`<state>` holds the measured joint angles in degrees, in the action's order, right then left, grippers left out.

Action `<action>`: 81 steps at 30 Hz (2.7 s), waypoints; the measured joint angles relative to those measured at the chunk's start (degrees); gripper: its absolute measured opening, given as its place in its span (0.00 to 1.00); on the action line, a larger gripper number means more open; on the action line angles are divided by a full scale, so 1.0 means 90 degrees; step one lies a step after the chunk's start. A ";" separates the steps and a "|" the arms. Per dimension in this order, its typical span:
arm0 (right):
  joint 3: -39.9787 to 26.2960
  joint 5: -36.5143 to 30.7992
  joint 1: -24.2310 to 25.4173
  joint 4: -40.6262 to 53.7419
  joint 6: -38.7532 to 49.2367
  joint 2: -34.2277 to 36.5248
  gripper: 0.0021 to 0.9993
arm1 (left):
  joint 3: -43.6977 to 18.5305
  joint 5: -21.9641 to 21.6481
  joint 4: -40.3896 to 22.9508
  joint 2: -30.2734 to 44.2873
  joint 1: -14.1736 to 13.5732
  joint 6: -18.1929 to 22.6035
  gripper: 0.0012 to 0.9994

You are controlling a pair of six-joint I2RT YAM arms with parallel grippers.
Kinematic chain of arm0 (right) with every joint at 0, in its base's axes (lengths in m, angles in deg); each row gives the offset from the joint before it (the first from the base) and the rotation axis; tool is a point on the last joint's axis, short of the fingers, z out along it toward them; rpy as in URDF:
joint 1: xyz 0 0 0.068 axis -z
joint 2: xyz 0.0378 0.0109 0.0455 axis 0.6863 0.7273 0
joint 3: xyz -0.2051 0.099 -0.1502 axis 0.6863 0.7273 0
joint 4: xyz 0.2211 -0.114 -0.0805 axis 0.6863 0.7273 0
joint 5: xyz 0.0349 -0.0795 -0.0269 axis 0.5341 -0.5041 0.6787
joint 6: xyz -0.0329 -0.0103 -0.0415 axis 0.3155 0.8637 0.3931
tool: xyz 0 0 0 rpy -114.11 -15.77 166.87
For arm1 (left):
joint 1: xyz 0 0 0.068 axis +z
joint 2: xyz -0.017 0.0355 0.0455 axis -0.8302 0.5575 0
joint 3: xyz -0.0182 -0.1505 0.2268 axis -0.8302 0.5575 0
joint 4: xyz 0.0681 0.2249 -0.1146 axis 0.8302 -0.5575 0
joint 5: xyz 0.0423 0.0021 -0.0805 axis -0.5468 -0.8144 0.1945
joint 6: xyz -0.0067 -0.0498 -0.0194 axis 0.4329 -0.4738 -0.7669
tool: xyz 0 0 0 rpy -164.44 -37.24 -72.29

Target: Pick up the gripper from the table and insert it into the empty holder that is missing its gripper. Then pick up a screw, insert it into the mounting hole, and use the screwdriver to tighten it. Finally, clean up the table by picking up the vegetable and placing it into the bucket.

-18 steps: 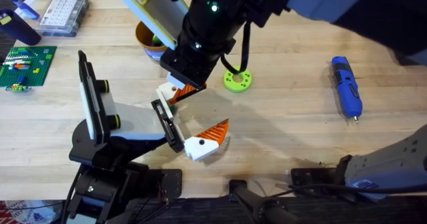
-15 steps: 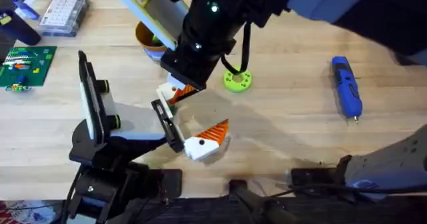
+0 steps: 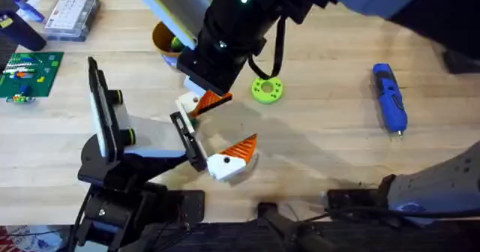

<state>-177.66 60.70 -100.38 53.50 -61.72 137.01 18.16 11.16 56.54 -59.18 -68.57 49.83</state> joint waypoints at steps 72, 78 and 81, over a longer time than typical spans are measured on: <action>0.0001 0.0447 -0.0022 0.0050 0.0024 0.0255 0.01 | 0.0000 0.0000 -0.0001 0.0000 0.0000 0.0000 0.99; 0.0071 0.0563 -0.0022 -0.0023 0.0024 0.0255 0.01 | 0.0000 0.0000 -0.0001 -0.0002 0.0000 -0.0005 0.99; 0.0153 0.0574 -0.0019 -0.0039 0.0024 0.0255 0.01 | 0.0000 -0.0005 -0.0007 0.0000 0.0000 -0.0054 0.99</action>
<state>-176.28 65.87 -100.55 53.16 -61.50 139.31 18.16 11.12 56.47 -59.18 -68.57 49.35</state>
